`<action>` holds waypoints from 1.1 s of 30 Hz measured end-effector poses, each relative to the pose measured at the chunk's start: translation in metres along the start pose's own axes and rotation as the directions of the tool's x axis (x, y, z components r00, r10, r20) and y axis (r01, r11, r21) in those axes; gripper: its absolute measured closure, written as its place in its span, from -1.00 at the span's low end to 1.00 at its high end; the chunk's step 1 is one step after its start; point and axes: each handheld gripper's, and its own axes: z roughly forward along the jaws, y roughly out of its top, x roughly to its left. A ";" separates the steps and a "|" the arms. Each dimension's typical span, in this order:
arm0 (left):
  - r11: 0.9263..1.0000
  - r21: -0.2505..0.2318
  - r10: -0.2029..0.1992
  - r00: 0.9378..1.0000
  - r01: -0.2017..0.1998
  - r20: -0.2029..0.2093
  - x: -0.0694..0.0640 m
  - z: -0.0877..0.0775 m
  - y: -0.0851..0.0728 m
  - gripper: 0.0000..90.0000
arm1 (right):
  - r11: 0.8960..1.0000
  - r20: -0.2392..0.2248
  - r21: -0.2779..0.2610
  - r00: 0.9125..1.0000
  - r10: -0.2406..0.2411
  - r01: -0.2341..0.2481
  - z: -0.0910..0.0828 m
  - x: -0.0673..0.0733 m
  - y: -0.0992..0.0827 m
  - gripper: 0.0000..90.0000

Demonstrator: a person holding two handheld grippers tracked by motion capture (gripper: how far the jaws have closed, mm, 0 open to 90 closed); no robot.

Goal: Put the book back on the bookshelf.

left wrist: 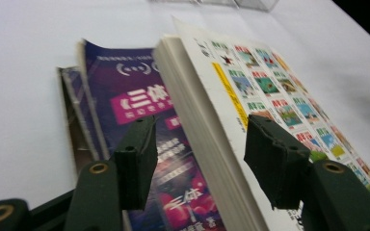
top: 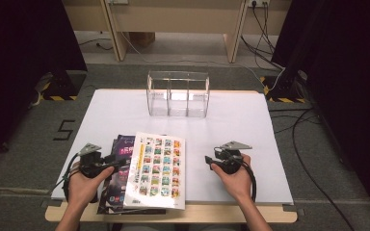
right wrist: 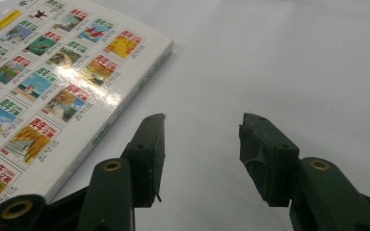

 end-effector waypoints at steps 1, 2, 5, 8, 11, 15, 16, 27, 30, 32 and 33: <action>1.000 0.008 -0.004 1.000 0.004 0.014 -0.001 0.003 0.000 -0.02 | 1.000 -0.007 0.003 1.000 -0.011 0.011 0.002 0.003 0.002 0.15; 0.999 0.030 -0.026 0.998 0.025 0.053 -0.003 0.012 0.000 -0.02 | 1.000 -0.025 0.008 1.000 -0.008 0.008 0.006 0.008 0.004 0.14; 0.998 0.053 -0.020 0.998 0.018 0.051 -0.005 0.021 0.000 -0.03 | 1.000 -0.041 0.016 0.999 -0.013 0.014 0.010 0.012 0.006 0.13; 0.996 0.075 -0.052 0.996 0.046 0.075 -0.005 0.029 -0.001 -0.03 | 0.999 -0.065 0.035 0.998 -0.018 0.021 0.018 0.021 0.009 0.12; 0.995 0.092 -0.055 0.995 0.048 0.079 -0.005 0.035 -0.002 -0.03 | 0.999 -0.079 0.044 0.997 -0.026 0.029 0.022 0.027 0.011 0.12; 0.993 0.105 -0.069 0.993 0.059 0.094 -0.007 0.040 -0.005 -0.03 | 0.997 -0.117 0.062 0.992 -0.038 0.046 0.031 0.038 0.015 0.10; 0.993 0.108 -0.067 0.994 0.058 0.086 -0.007 0.040 -0.005 -0.03 | 0.996 -0.134 0.076 0.990 -0.037 0.047 0.037 0.043 0.015 0.10; 0.988 0.119 -0.112 0.990 0.102 0.083 -0.005 0.041 -0.010 -0.04 | 0.990 -0.213 0.138 0.976 0.048 -0.019 0.055 0.051 0.010 0.05; 0.989 0.121 -0.093 0.993 0.085 0.067 -0.008 0.040 -0.008 0.00 | 0.988 -0.232 0.148 0.970 0.076 -0.042 0.056 0.051 0.010 0.04; 0.989 0.124 -0.090 0.994 0.081 0.063 -0.009 0.039 -0.006 0.01 | 0.987 -0.247 0.153 0.965 0.091 -0.054 0.057 0.051 0.010 0.02; 0.988 0.125 -0.093 0.994 0.085 0.061 -0.009 0.039 -0.006 0.02 | 0.984 -0.267 0.160 0.957 0.114 -0.073 0.058 0.052 0.010 -0.03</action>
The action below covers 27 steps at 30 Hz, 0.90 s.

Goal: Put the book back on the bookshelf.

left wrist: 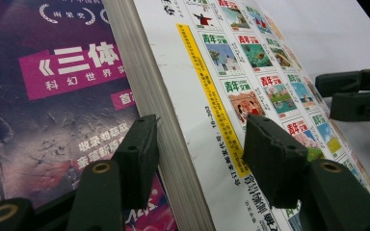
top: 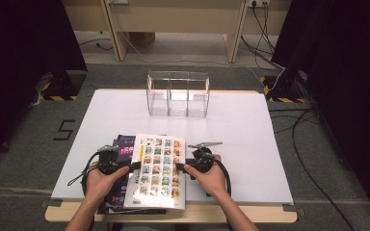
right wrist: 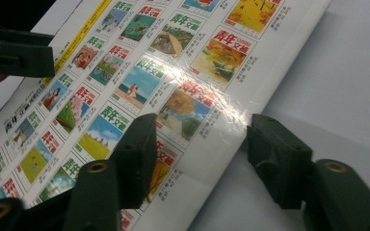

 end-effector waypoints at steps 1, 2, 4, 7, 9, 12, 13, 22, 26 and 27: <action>1.000 0.001 -0.004 1.000 0.004 0.004 0.000 0.000 0.000 0.03 | 1.000 -0.005 0.001 1.000 0.014 -0.014 0.002 0.001 0.000 -0.07; 1.000 -0.001 -0.008 1.000 0.008 0.005 0.000 0.000 0.001 0.04 | 1.000 0.000 0.004 1.000 0.010 -0.010 0.002 0.002 0.000 -0.07; 1.000 -0.005 -0.019 1.000 0.019 0.007 0.001 -0.002 0.001 0.06 | 1.000 0.001 0.006 1.000 0.008 -0.008 0.002 0.002 0.001 -0.07; 1.000 -0.022 -0.023 1.000 0.023 0.010 -0.001 -0.004 0.000 0.10 | 1.000 0.010 0.001 1.000 0.001 -0.001 0.002 0.004 0.000 -0.07; 0.999 -0.026 -0.033 0.999 0.034 0.025 0.000 -0.006 -0.001 0.11 | 1.000 0.015 -0.001 1.000 0.002 -0.002 0.002 0.005 0.000 -0.08; 0.995 -0.042 -0.083 0.994 0.086 0.074 0.003 -0.011 -0.002 0.12 | 1.000 0.020 -0.003 1.000 -0.002 0.002 0.003 0.005 -0.001 -0.08; 0.993 -0.046 -0.105 0.990 0.109 0.093 0.004 -0.012 -0.001 0.12 | 1.000 0.020 -0.006 1.000 -0.002 0.002 0.003 0.005 -0.001 -0.08; 0.984 -0.063 -0.154 0.974 0.167 0.165 0.006 -0.017 0.002 0.09 | 1.000 0.025 -0.010 1.000 0.000 0.000 0.003 0.006 -0.002 -0.09; 0.987 -0.056 -0.143 0.978 0.153 0.148 0.005 -0.017 0.002 0.09 | 1.000 0.029 -0.011 1.000 -0.002 0.002 0.003 0.007 -0.002 -0.09; 0.988 -0.053 -0.139 0.980 0.148 0.145 0.004 -0.016 0.002 0.09 | 1.000 0.029 -0.011 1.000 -0.002 0.002 0.003 0.007 -0.002 -0.09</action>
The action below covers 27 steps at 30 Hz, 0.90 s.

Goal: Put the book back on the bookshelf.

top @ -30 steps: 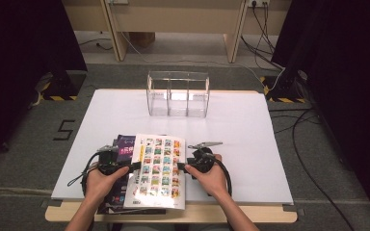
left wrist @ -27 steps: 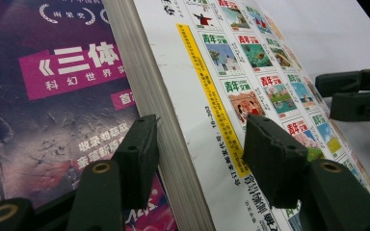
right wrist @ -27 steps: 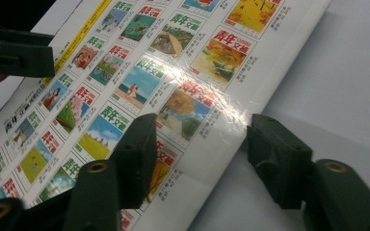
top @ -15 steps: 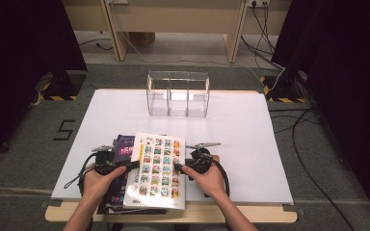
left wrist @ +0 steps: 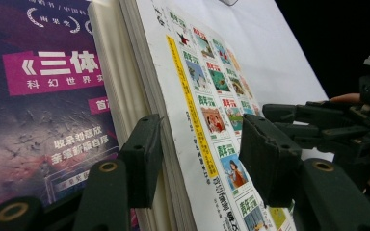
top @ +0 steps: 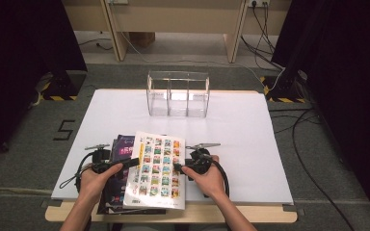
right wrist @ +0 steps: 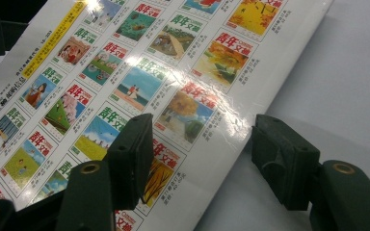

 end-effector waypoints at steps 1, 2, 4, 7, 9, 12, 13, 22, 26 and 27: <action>1.000 0.010 0.005 1.000 -0.005 0.001 -0.001 0.000 -0.001 0.09 | 1.000 0.001 -0.001 1.000 -0.006 0.006 0.000 0.000 0.000 -0.09; 1.000 0.021 0.004 1.000 -0.004 0.006 -0.001 -0.001 -0.002 0.08 | 1.000 0.002 0.001 1.000 -0.007 0.007 0.000 0.000 0.000 -0.09; 0.999 0.040 -0.002 1.000 0.002 0.012 0.000 -0.002 -0.005 0.08 | 1.000 0.002 0.000 1.000 -0.012 0.012 0.000 0.001 0.000 -0.09; 0.997 0.078 -0.010 1.000 0.008 0.020 0.002 -0.001 -0.011 0.06 | 1.000 0.008 -0.002 1.000 -0.022 0.022 0.000 0.001 0.000 -0.09; 0.996 0.081 -0.042 0.998 0.037 0.056 0.003 -0.001 -0.013 0.06 | 1.000 0.008 -0.003 1.000 -0.024 0.024 0.000 0.001 0.001 -0.09; 0.995 0.077 -0.066 0.993 0.059 0.095 0.003 0.003 -0.011 0.06 | 1.000 0.011 -0.002 1.000 -0.019 0.019 0.000 0.002 0.001 -0.10; 0.995 0.081 -0.058 0.994 0.051 0.088 0.002 0.007 -0.010 0.05 | 1.000 0.013 0.000 1.000 -0.021 0.021 0.000 0.002 0.001 -0.10; 0.995 0.090 -0.050 0.997 0.045 0.057 0.003 0.022 -0.007 0.27 | 1.000 0.009 0.001 1.000 -0.021 0.021 0.000 0.002 0.001 -0.12; 0.997 0.064 -0.036 0.996 0.031 0.079 0.002 0.020 -0.009 0.56 | 1.000 0.012 -0.002 1.000 -0.025 0.025 0.001 0.003 0.001 -0.14; 0.998 0.058 -0.036 0.996 0.031 0.085 0.001 0.019 -0.009 0.62 | 1.000 0.013 -0.003 1.000 -0.025 0.025 0.001 0.003 0.001 -0.14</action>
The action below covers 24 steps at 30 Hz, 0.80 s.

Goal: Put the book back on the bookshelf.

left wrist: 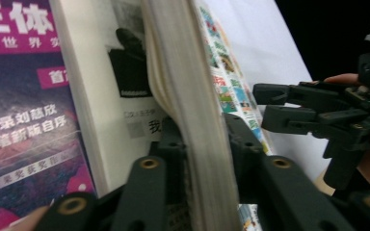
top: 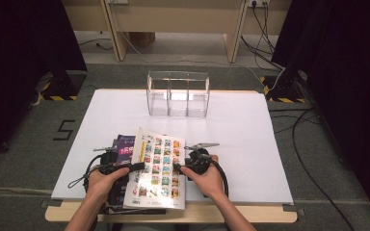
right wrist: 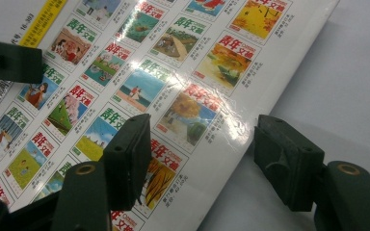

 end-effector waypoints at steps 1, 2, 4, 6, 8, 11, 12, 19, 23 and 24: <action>1.000 -0.002 0.003 1.000 -0.003 0.004 -0.001 -0.001 0.000 0.66 | 1.000 -0.001 -0.001 1.000 0.000 0.000 0.000 0.000 0.000 -0.14; 1.000 -0.005 0.006 1.000 -0.006 0.008 -0.001 -0.001 0.000 0.69 | 1.000 -0.004 0.002 1.000 0.002 -0.002 0.000 0.000 0.000 -0.14; 1.000 -0.003 0.003 1.000 -0.003 0.021 0.001 -0.002 0.001 0.71 | 1.000 -0.017 0.015 1.000 -0.005 0.005 -0.001 -0.002 0.002 -0.12; 1.000 -0.002 -0.011 0.999 0.011 0.046 0.004 -0.003 0.001 0.72 | 1.000 -0.017 0.022 1.000 -0.003 0.004 -0.001 -0.002 0.003 -0.12; 1.000 -0.007 -0.018 0.997 0.019 0.070 0.008 -0.004 0.001 0.72 | 1.000 -0.016 0.016 1.000 -0.006 0.007 -0.002 -0.006 0.007 -0.10; 1.000 -0.008 0.000 0.997 0.001 0.078 0.010 -0.007 0.000 0.72 | 1.000 -0.011 0.022 1.000 -0.001 0.001 -0.001 -0.011 0.012 -0.10; 1.000 -0.009 0.008 0.996 -0.007 0.084 0.011 -0.008 0.000 0.72 | 1.000 -0.016 0.027 1.000 0.005 -0.005 0.000 -0.013 0.014 -0.10; 1.000 -0.025 -0.005 0.993 0.008 0.119 0.022 -0.013 -0.004 0.73 | 0.998 -0.058 0.049 0.997 0.049 -0.046 0.011 -0.021 0.029 -0.13; 0.999 -0.032 -0.005 0.993 0.009 0.122 0.023 -0.014 -0.005 0.73 | 0.997 -0.069 0.059 0.996 0.064 -0.060 0.015 -0.022 0.034 -0.15; 1.000 -0.030 -0.005 0.993 0.008 0.119 0.024 -0.014 -0.005 0.73 | 0.996 -0.075 0.060 0.995 0.070 -0.065 0.017 -0.022 0.035 -0.16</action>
